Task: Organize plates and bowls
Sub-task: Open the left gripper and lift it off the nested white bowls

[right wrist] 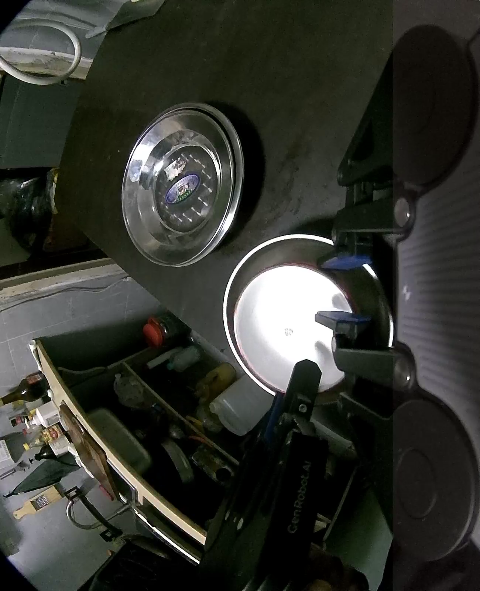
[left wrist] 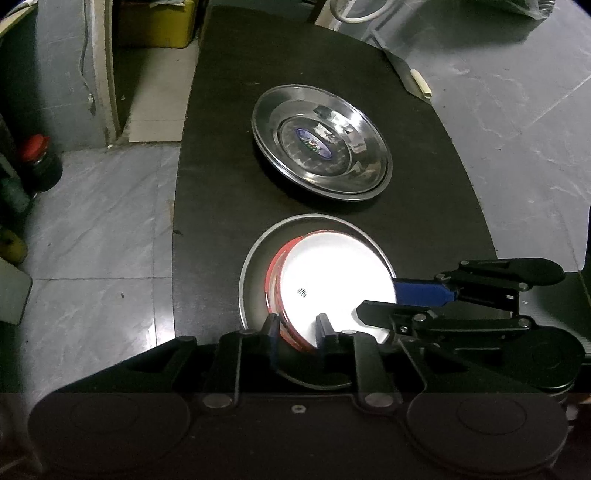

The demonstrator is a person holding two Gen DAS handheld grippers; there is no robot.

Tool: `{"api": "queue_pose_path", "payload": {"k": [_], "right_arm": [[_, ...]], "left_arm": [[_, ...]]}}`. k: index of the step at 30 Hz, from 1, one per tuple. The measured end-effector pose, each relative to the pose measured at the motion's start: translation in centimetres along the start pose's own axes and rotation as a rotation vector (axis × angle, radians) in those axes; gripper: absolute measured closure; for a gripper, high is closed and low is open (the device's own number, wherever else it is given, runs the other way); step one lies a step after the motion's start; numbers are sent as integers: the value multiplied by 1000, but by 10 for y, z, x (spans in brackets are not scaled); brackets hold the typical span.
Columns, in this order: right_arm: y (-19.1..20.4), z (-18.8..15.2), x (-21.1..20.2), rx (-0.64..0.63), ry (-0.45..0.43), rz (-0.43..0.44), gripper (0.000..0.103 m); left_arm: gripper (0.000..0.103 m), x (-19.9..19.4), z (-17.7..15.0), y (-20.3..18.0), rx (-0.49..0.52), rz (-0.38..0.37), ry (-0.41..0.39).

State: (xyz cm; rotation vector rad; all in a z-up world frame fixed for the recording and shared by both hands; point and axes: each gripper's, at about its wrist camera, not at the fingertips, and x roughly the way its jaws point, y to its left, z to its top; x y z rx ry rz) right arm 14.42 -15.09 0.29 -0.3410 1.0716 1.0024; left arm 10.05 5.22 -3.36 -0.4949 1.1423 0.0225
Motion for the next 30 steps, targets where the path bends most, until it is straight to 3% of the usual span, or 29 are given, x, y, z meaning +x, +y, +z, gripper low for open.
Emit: {"api": "queue_pose_path", "payload": {"k": [17, 30], "right_arm": [[0, 1, -1, 8, -1, 4, 71], [-2, 0, -2, 4, -10, 16, 61]], "left_arm": [[77, 0, 0, -2, 3, 9, -3], [65, -4, -1, -7, 28, 42, -30]]}}
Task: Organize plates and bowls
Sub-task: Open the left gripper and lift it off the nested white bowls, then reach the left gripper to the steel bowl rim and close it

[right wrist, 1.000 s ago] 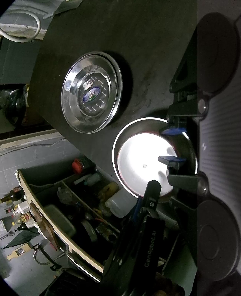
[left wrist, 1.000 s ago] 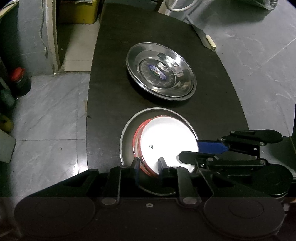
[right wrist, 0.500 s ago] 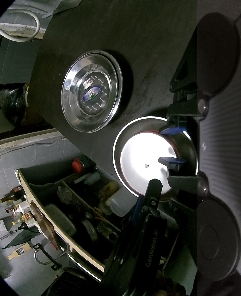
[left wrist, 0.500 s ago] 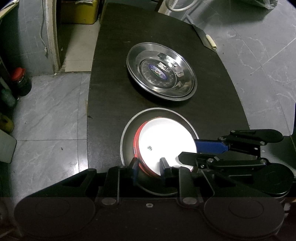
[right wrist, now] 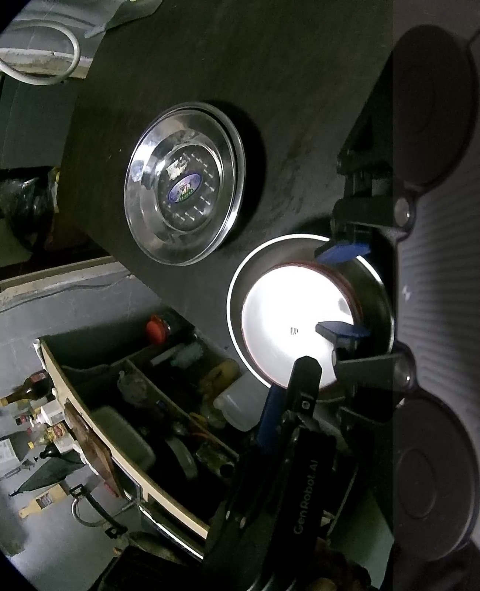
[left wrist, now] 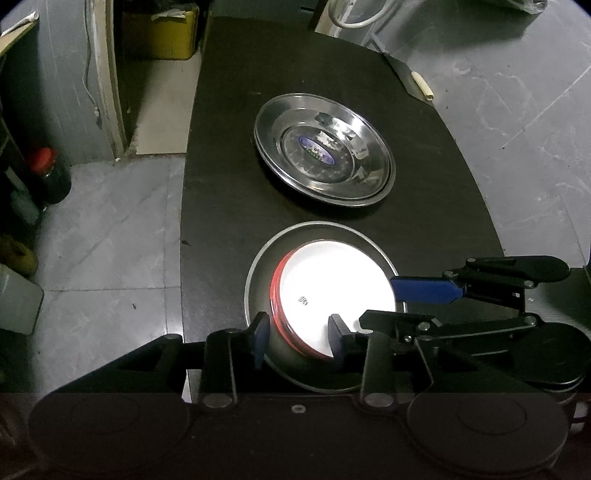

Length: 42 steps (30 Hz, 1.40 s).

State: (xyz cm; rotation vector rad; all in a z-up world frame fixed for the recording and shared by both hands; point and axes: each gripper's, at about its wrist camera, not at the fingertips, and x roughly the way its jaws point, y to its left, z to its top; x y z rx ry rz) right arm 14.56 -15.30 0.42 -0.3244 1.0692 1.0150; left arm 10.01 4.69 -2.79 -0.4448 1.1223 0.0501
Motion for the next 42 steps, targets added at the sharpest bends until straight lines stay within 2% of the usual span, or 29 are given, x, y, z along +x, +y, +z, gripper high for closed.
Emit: {"api": "queue_pose_path", "payload": {"k": [4, 6, 10, 11, 13, 15, 16, 20, 34, 42], "right_arm": [[1, -1, -1, -6, -1, 8, 56], [3, -1, -2, -12, -4, 12, 53], [6, -1, -5, -25, -18, 11, 40], [6, -2, -7, -26, -24, 4, 33], [5, -2, -10, -20, -34, -8, 28], [3, -3, -13, -10, -47, -17, 21], [2, -3, -15, -6, -58, -23, 14], [-2, -4, -18, 9, -88, -56, 2], [-19, -4, -22, 67, -130, -159, 0], [-30, -5, -18, 97, -113, -228, 0]], "left_arm": [[61, -4, 0, -1, 4, 14, -18], [53, -7, 0, -1, 1, 22, -32], [47, -14, 2, 0, -10, 30, -58], [42, -15, 3, 0, -11, 38, -65], [32, -18, 3, 1, -16, 59, -86], [14, -23, 4, 1, -18, 86, -126], [12, -24, 5, 2, -17, 99, -140], [1, -26, 7, 2, -16, 148, -169], [1, -20, 5, 5, 16, 186, -159], [1, -20, 0, 15, 11, 194, -138]]}}
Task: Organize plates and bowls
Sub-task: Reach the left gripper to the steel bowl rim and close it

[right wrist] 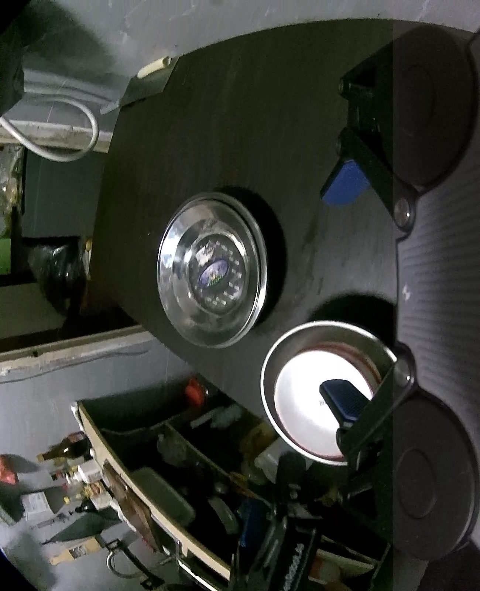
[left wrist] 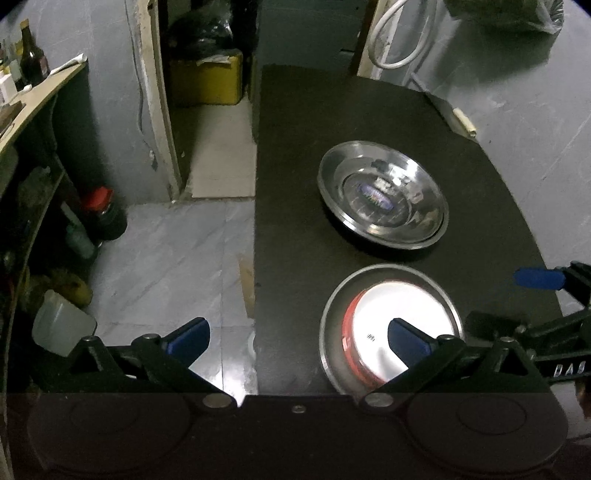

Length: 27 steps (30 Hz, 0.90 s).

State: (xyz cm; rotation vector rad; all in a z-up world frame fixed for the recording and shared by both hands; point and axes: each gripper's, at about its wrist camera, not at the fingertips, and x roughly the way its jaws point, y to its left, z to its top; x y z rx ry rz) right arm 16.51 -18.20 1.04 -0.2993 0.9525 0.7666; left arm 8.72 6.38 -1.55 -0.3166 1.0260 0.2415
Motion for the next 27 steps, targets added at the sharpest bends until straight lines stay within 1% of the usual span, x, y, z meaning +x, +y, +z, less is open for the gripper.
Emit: {"api": "queue_pose_path", "payload": {"k": [3, 8, 11, 16, 20, 27], "right_arm": [[-6, -1, 3, 22, 18, -25, 0], [-15, -4, 14, 63, 79, -63, 0], [-16, -6, 16, 66, 91, -61, 0], [-13, -5, 19, 48, 107, -51, 0], [-12, -6, 22, 45, 123, -46, 0], [-12, -7, 25, 40, 141, -33, 0]], "left_arm": [[1, 0, -4, 4, 21, 17, 14], [1, 3, -8, 13, 34, 37, 42], [1, 8, -10, 17, 25, 39, 68], [1, 12, -13, 17, 10, 11, 85], [1, 16, -15, 12, 25, 14, 95], [1, 23, -16, 5, 48, 40, 119]]}}
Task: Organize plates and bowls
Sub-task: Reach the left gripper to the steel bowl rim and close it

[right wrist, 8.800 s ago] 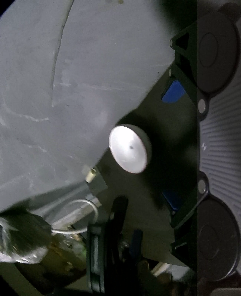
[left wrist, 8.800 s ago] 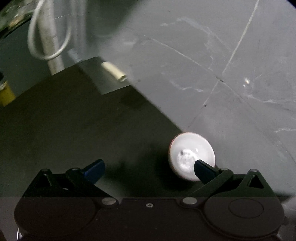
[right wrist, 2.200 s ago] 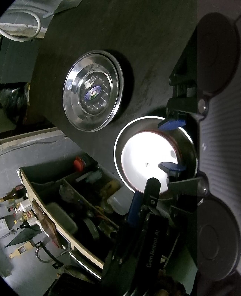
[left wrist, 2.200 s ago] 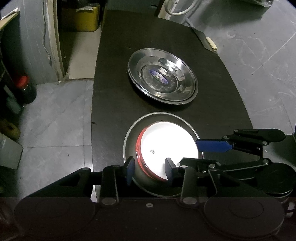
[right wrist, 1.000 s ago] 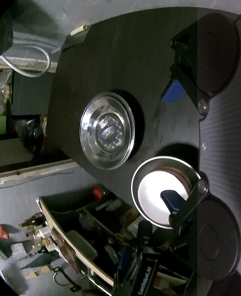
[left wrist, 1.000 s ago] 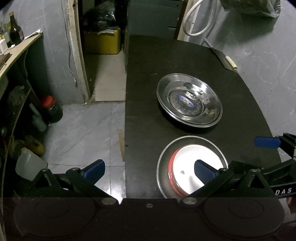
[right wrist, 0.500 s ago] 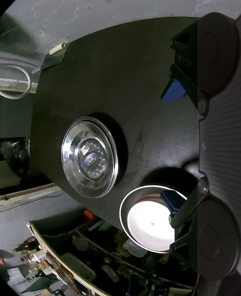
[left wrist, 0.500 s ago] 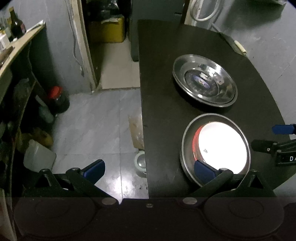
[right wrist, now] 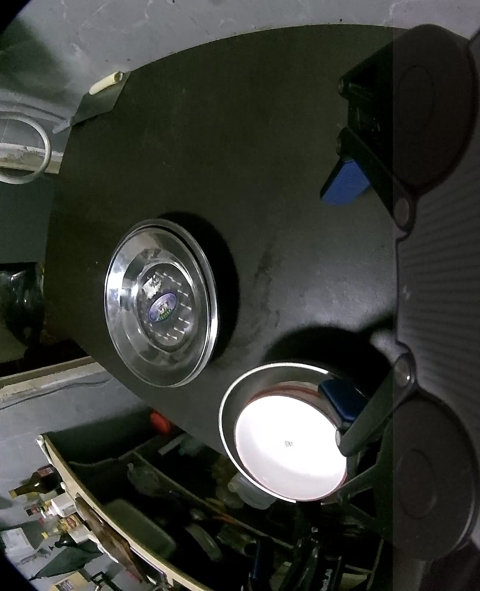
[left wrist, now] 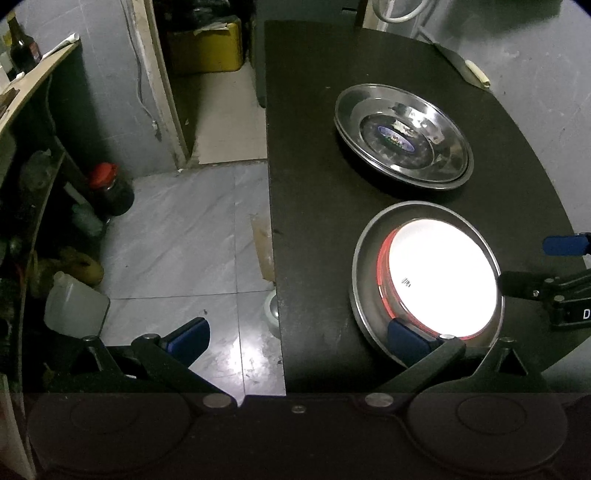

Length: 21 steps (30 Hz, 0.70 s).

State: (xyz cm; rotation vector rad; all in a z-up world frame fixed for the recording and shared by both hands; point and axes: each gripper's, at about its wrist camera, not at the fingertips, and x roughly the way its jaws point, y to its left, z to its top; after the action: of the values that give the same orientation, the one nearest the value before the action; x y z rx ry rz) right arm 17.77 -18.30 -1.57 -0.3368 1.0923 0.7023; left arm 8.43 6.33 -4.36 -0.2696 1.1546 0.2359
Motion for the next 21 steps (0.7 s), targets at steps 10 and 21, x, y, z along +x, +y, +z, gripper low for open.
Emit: {"api": "queue_pose_path", "payload": {"k": [10, 21], "right_arm": [[12, 1, 6, -72, 30, 6, 0], [16, 1, 8, -100, 43, 40, 10]], "left_arm": [[12, 1, 2, -14, 81, 48, -3], [24, 2, 4, -19, 106, 37, -3]]}}
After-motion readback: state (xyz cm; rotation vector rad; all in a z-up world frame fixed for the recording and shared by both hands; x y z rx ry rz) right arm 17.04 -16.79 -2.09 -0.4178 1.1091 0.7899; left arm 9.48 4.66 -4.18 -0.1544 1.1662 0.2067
